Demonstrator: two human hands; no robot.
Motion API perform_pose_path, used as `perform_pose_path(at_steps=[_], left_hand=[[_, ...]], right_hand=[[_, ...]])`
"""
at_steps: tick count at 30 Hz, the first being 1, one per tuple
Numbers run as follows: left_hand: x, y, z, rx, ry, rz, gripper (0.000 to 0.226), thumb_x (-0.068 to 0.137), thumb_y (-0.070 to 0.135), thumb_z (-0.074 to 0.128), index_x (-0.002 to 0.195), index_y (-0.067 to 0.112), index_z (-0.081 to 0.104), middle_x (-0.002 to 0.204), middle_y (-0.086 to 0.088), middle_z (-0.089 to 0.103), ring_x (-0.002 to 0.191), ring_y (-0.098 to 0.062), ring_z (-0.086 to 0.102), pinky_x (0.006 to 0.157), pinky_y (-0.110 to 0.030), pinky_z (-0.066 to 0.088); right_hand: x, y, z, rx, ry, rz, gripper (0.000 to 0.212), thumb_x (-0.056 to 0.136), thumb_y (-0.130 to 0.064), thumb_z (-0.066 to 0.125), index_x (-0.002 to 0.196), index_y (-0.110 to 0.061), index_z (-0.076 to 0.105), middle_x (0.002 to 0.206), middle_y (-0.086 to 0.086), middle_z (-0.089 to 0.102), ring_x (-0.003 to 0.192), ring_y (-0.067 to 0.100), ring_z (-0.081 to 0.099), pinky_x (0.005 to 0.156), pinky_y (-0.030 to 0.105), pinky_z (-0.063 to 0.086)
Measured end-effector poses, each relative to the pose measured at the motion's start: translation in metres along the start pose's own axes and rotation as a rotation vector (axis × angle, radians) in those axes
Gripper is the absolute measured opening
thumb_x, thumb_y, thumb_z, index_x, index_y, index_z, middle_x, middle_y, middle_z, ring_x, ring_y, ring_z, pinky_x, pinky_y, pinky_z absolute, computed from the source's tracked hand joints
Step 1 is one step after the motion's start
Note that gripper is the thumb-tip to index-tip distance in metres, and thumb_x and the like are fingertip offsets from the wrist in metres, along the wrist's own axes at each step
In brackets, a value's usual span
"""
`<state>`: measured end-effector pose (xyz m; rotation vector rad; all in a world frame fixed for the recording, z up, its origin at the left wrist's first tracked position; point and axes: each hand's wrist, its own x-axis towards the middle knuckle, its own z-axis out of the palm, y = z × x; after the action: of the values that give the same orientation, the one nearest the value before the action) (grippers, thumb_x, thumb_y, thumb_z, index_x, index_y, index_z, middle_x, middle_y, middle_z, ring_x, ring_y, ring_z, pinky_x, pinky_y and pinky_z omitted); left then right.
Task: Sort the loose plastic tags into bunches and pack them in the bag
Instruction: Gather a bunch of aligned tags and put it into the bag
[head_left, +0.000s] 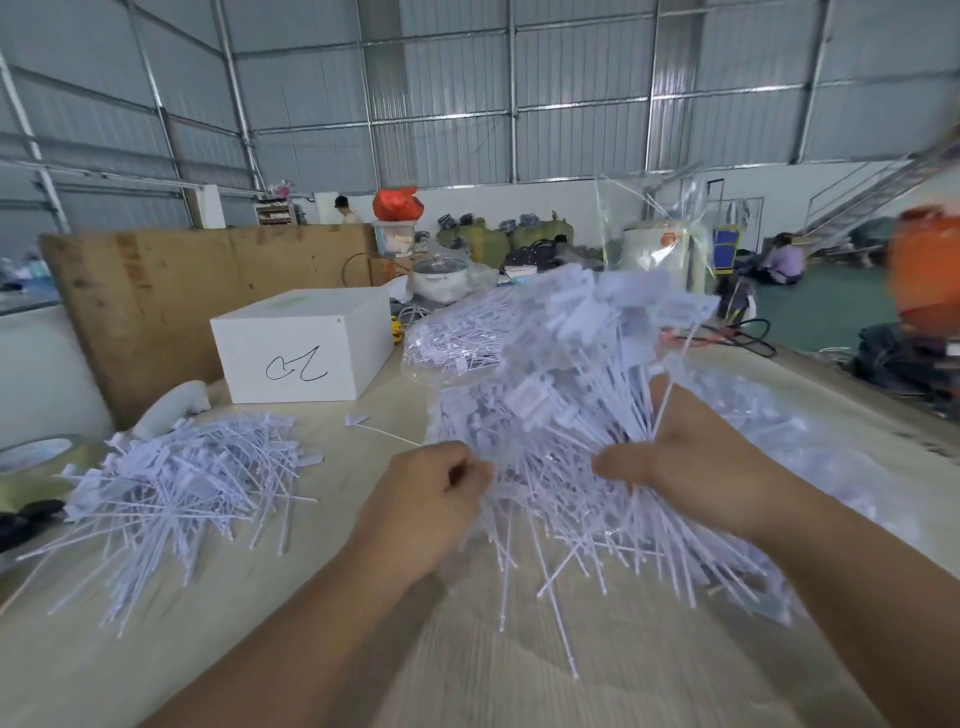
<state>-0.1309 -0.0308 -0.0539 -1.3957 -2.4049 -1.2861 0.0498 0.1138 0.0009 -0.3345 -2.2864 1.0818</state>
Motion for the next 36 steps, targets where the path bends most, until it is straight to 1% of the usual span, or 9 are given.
perform_pose_path(at_steps=[6,11,16,19,24,28,32,34,36], left_hand=[[0.01,-0.004,-0.019,-0.326,0.295,-0.113,0.024,0.095,0.014,0.053,0.075,0.018,0.065,0.055,0.006,0.059,0.045,-0.007,0.051,0.047,-0.017,0.04],[0.007,0.0,-0.017,-0.402,0.392,-0.042,0.027,0.099,0.015,0.05,0.079,0.021,0.066,0.062,0.003,0.063,0.047,-0.005,0.053,0.05,-0.014,0.042],[0.006,0.0,-0.018,-0.418,0.447,-0.012,0.026,0.101,0.021,0.048,0.084,0.028,0.066,0.059,0.003,0.058,0.048,-0.007,0.05,0.054,-0.027,0.043],[0.003,0.001,-0.019,-0.306,0.399,0.088,0.027,0.103,0.023,0.046,0.083,0.028,0.063,0.055,0.013,0.054,0.049,-0.002,0.047,0.053,-0.018,0.038],[0.003,0.001,-0.024,-0.247,0.265,0.114,0.031,0.088,0.052,0.06,0.073,0.024,0.056,0.053,0.014,0.046,0.048,-0.003,0.04,0.049,-0.013,0.032],[0.007,-0.009,-0.032,0.207,0.086,-0.022,0.027,0.073,0.038,0.078,0.081,0.033,0.052,0.063,0.009,0.052,0.056,-0.002,0.05,0.052,-0.024,0.037],[0.008,-0.008,-0.037,0.226,0.257,0.008,0.021,0.084,0.022,0.065,0.098,0.033,0.056,0.071,0.01,0.055,0.064,-0.006,0.055,0.059,-0.027,0.043],[0.009,-0.007,-0.041,0.151,0.368,0.077,0.006,0.09,0.031,0.058,0.096,0.031,0.057,0.069,0.01,0.055,0.062,-0.005,0.054,0.058,-0.028,0.043],[0.008,-0.006,-0.043,0.118,0.443,0.145,0.024,0.095,0.046,0.043,0.084,0.029,0.054,0.062,0.009,0.052,0.059,-0.006,0.052,0.054,-0.029,0.04]], right_hand=[[-0.012,0.001,-0.009,-0.225,-0.209,-0.108,0.067,0.083,-0.007,0.068,0.079,-0.07,0.046,0.076,-0.036,0.06,0.067,-0.016,0.055,0.06,0.0,0.038],[-0.012,0.011,0.015,-0.579,-0.454,-0.126,0.048,0.084,-0.022,0.062,0.118,-0.047,0.04,0.089,-0.012,0.056,0.077,0.006,0.056,0.069,0.028,0.049],[-0.003,0.026,0.02,-0.866,-0.288,-0.05,0.072,0.088,-0.024,0.057,0.146,-0.039,0.018,0.101,-0.007,0.054,0.096,0.018,0.057,0.07,0.029,0.039],[-0.001,0.029,0.024,-0.884,-0.22,0.009,0.07,0.084,-0.022,0.055,0.141,-0.037,0.018,0.08,-0.013,0.042,0.084,0.019,0.056,0.064,0.03,0.04],[0.005,0.03,0.02,-0.857,-0.185,0.114,0.063,0.08,-0.019,0.054,0.133,-0.036,0.024,0.082,-0.008,0.051,0.075,0.014,0.056,0.054,0.028,0.039],[0.008,0.025,0.015,-0.886,-0.159,0.142,0.066,0.081,-0.019,0.055,0.135,-0.037,0.022,0.083,-0.008,0.05,0.076,0.014,0.056,0.062,0.032,0.049],[0.012,0.016,0.02,-0.951,-0.195,0.009,0.068,0.082,-0.022,0.057,0.139,-0.035,0.023,0.07,-0.011,0.038,0.059,0.003,0.038,0.047,0.026,0.03],[0.019,0.014,0.021,-0.973,-0.249,-0.022,0.071,0.083,-0.022,0.057,0.143,-0.036,0.021,0.07,-0.012,0.035,0.059,0.002,0.035,0.047,0.024,0.025],[0.027,0.01,0.022,-0.999,-0.331,-0.028,0.074,0.085,-0.019,0.056,0.146,-0.036,0.019,0.074,-0.014,0.033,0.064,0.004,0.039,0.05,0.024,0.027]])
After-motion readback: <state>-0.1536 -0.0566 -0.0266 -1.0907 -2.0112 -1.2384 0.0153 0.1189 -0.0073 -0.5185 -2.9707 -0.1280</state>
